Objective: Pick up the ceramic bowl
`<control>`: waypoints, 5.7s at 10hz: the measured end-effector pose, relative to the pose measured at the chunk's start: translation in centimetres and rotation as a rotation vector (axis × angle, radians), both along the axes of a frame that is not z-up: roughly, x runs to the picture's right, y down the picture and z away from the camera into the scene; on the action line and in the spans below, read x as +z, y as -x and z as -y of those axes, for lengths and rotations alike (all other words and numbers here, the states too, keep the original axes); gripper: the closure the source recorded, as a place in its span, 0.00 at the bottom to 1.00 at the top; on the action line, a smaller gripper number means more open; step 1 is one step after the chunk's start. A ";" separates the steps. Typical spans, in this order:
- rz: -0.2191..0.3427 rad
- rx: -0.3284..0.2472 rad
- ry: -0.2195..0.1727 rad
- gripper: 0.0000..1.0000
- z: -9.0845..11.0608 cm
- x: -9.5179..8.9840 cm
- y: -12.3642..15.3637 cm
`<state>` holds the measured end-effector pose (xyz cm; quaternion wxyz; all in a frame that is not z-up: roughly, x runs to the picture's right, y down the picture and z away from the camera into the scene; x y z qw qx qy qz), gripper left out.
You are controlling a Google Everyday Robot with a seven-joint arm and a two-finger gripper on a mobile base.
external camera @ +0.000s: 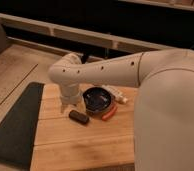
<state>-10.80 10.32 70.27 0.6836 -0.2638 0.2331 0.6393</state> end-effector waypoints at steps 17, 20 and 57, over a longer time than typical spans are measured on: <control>0.000 0.000 0.000 0.35 0.0 0.0 0.0; 0.014 -0.002 -0.026 0.35 0.9 0.2 0.0; 0.282 -0.082 0.234 0.55 4.6 25.4 -5.6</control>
